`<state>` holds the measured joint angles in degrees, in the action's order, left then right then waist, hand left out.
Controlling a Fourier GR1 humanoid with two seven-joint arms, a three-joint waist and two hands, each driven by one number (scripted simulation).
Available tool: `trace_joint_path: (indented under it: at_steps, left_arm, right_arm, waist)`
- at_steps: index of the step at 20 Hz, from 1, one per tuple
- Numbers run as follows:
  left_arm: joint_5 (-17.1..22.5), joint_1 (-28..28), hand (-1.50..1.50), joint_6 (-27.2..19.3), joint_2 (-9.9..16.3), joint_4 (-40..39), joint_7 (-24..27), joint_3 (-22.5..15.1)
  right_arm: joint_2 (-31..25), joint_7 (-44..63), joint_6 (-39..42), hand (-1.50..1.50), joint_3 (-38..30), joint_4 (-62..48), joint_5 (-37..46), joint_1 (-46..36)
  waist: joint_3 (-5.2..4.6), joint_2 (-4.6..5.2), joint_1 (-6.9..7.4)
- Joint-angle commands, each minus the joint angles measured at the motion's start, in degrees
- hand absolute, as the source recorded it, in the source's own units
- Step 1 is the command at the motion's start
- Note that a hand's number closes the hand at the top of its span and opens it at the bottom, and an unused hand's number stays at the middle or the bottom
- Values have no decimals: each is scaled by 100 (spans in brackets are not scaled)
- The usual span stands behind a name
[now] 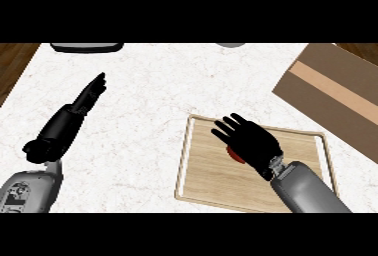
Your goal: Pick the bell pepper from the tray and place it in the cardboard box
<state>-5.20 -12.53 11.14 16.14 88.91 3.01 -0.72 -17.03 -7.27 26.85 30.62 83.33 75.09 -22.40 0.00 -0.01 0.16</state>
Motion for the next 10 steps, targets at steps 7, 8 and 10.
trace_joint_path:
  at_steps: [7, 8, 10]
  left_arm:
    - [-38, -15, 0, 250, -131, 93, -74, 196]
    - [-112, 90, 0, 160, -146, 216, -100, 152]
    - [-87, 153, 0, 217, -96, 272, -67, 179]
  right_arm:
    - [187, -873, -550, 150, -319, -1025, 443, -142]
    - [292, -1009, -691, 150, -217, -1180, 454, -347]
    - [309, -1309, -1293, 150, -192, -1401, 444, -310]
  waist:
    - [0, 2, 3]
    - [1, 4, 23]
    - [3, 10, 47]
